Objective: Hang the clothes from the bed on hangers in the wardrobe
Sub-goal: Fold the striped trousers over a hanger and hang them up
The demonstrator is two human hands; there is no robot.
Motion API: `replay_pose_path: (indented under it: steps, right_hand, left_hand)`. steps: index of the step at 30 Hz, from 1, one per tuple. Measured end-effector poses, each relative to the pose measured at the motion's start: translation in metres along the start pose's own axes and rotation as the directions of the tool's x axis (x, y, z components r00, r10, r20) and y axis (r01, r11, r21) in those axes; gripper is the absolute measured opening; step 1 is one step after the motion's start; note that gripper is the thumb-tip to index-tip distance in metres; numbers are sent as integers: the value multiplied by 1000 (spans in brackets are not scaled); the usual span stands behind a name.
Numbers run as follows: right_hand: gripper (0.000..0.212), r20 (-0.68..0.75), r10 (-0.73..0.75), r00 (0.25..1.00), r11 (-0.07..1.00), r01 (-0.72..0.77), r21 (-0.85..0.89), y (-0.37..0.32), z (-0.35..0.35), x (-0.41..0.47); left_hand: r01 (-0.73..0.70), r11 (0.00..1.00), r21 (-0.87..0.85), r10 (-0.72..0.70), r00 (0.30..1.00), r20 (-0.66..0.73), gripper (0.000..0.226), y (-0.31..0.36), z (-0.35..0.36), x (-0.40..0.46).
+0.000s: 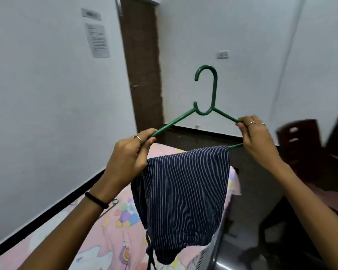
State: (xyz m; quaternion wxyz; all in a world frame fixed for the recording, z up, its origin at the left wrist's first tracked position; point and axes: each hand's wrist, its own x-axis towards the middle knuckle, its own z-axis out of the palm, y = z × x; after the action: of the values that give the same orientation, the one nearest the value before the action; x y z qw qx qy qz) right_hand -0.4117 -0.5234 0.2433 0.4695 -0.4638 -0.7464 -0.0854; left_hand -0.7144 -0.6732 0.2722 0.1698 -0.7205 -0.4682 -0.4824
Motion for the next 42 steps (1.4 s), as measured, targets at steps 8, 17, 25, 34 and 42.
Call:
replay_pose_path:
  steps: [8,17,25,34,42]
  right_hand:
    - [21,-235,101,967,949,-165,-270,69,-169,-65]
    - [16,-490,182,853,759,-438,-481,187,-371,-163]
    - [14,-551,303,778,623,-599,-503,272,-559,-249]
    - [15,-705,342,621,484,-760,-435,325,-686,-323]
    - [17,-852,189,488,284,-858,-428,406,-754,-332]
  left_hand:
    - [41,884,-465,46,984,173,16,101,74,37]
    - [-8,749,-663,330,872,362,15,289,220,91]
    - [-190,599,-778,469,870,149,15,509,320,119]
    - [-362,397,-843,635,772,-33,32,692,397,148]
    - [-67,217,-974,704,701,108,19,810,501,164]
